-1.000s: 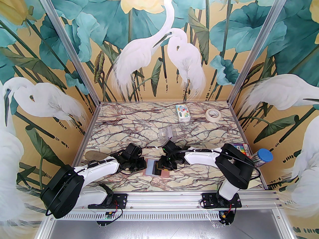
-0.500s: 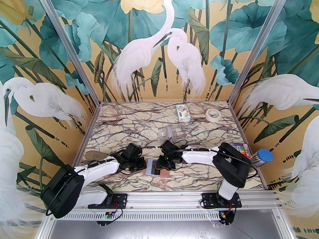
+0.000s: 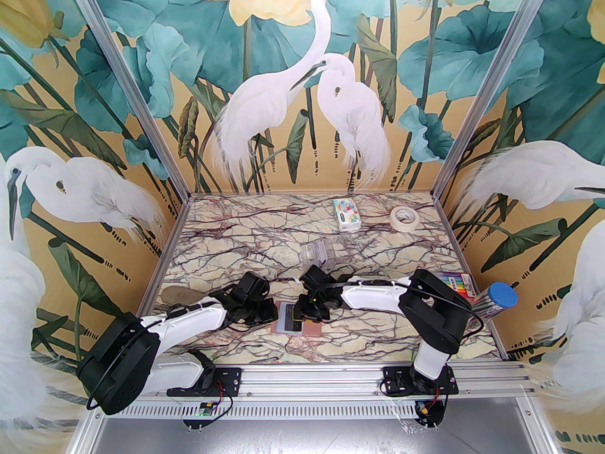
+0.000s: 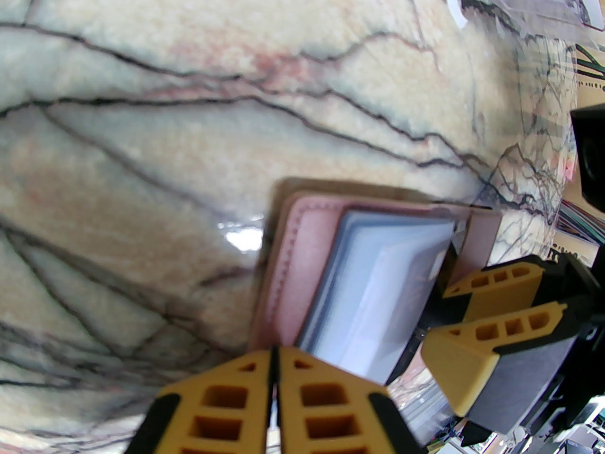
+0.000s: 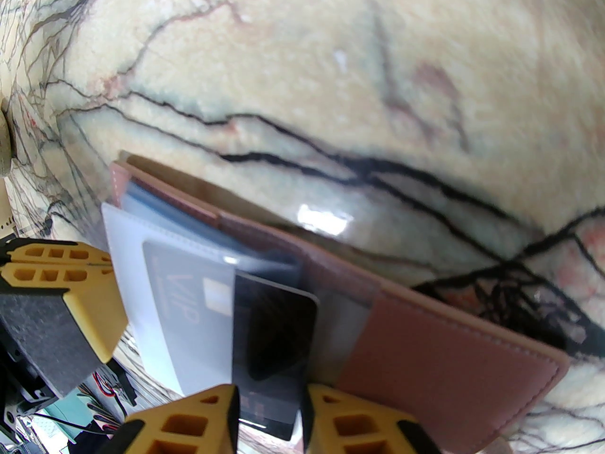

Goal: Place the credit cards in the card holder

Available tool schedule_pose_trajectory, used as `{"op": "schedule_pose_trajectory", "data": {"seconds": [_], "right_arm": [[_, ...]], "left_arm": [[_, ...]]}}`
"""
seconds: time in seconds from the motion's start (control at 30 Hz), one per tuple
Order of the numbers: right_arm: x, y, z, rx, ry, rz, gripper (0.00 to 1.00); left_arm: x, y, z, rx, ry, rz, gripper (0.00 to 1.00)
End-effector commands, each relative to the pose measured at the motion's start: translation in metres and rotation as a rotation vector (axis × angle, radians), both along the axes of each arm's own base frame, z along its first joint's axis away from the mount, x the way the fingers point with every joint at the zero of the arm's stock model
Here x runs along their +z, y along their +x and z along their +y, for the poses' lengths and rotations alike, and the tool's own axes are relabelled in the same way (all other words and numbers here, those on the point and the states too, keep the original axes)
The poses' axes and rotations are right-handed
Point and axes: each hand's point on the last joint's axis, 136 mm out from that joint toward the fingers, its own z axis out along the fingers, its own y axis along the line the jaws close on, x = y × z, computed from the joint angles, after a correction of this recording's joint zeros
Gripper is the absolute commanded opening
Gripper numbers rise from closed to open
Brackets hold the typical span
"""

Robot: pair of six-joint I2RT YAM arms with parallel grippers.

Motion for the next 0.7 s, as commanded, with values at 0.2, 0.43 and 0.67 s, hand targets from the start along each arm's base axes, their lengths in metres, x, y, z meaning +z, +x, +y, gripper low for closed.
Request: {"op": "schedule_pose_trajectory", "data": {"seconds": [0.2,0.43,0.67], "right_arm": [[-0.0001,-0.0030,0.0114,0.029,0.001,-0.007,0.28],[-0.0003,-0.0039,0.0134,0.030,0.003,-0.007,0.28],[0.0010,-0.0037,0.0167,0.033,0.006,-0.008,0.28]], "left_arm": [[-0.0205,-0.0144,0.0084,-0.020,0.057,0.049,0.09],[-0.0207,-0.0145,0.0079,-0.022,0.057,0.050,0.10],[-0.0205,-0.0142,0.0077,-0.022,0.056,0.048,0.09]]}}
